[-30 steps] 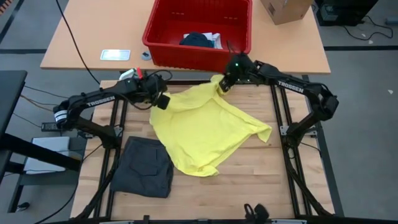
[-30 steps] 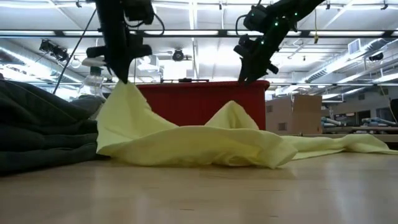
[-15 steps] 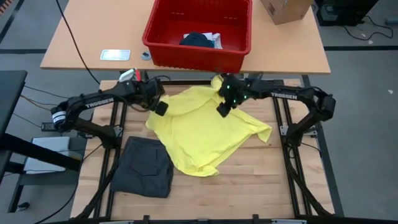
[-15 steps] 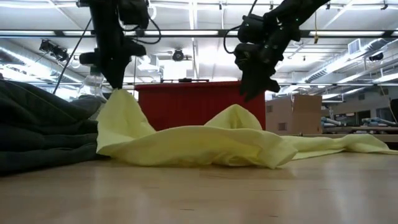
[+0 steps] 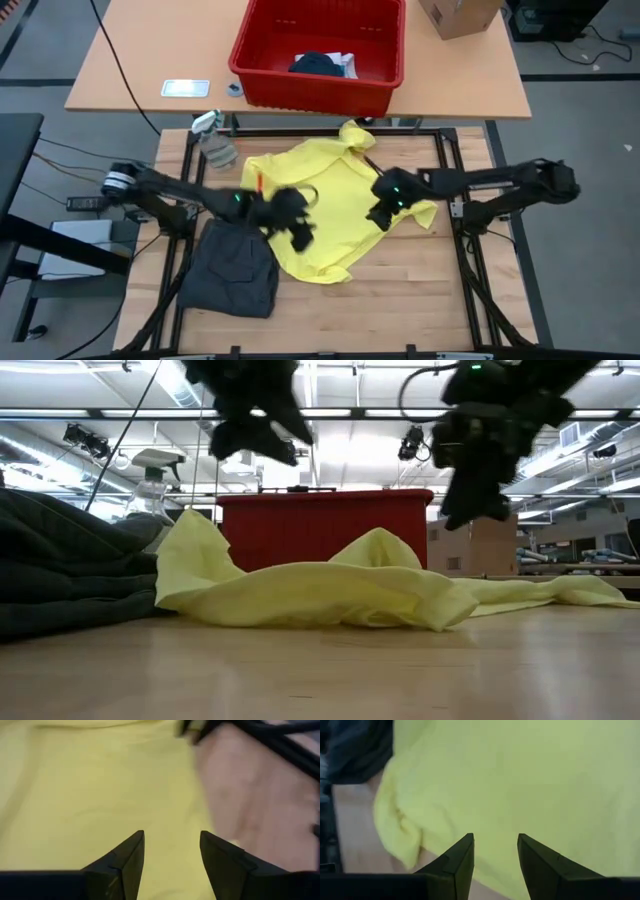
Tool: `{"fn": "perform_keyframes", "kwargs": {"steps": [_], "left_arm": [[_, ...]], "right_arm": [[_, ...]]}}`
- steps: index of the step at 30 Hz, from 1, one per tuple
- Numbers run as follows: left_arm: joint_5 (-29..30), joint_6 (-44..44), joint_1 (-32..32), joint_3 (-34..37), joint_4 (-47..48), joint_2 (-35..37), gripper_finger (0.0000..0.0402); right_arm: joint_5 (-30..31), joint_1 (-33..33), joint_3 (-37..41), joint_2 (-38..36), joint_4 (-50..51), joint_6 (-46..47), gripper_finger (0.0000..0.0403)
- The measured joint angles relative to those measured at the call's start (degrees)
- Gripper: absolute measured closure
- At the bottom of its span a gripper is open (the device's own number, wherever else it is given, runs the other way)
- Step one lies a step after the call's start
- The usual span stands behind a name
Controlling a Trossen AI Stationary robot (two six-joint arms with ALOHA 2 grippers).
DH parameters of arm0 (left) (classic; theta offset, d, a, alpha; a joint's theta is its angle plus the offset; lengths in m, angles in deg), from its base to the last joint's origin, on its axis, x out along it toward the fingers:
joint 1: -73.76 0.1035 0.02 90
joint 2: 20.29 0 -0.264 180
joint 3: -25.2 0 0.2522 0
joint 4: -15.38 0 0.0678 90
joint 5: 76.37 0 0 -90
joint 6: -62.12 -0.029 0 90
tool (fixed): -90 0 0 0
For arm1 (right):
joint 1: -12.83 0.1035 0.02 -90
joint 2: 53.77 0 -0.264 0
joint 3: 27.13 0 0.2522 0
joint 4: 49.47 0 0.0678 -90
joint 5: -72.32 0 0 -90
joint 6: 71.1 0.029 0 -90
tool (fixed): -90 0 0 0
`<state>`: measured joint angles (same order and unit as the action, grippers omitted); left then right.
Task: Fold Laundry from Bin
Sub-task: Fold the yellow shirt
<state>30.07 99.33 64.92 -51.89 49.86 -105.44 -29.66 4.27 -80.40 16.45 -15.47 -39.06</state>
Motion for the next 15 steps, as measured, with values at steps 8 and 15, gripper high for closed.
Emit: {"fn": "perform_keyframes", "kwargs": {"steps": [8, 15], "left_arm": [[-2.6, -6.4, -11.7, 0.0, -17.3, -12.2, 0.0238], [-5.2, -11.6, -15.2, -0.3, -19.7, -19.2, 0.0243]], "right_arm": [[2.3, 5.6, 13.1, -5.6, -10.9, 11.5, 0.0249], [6.6, 12.1, 13.9, -2.7, -10.2, 13.3, 0.0276]]}}
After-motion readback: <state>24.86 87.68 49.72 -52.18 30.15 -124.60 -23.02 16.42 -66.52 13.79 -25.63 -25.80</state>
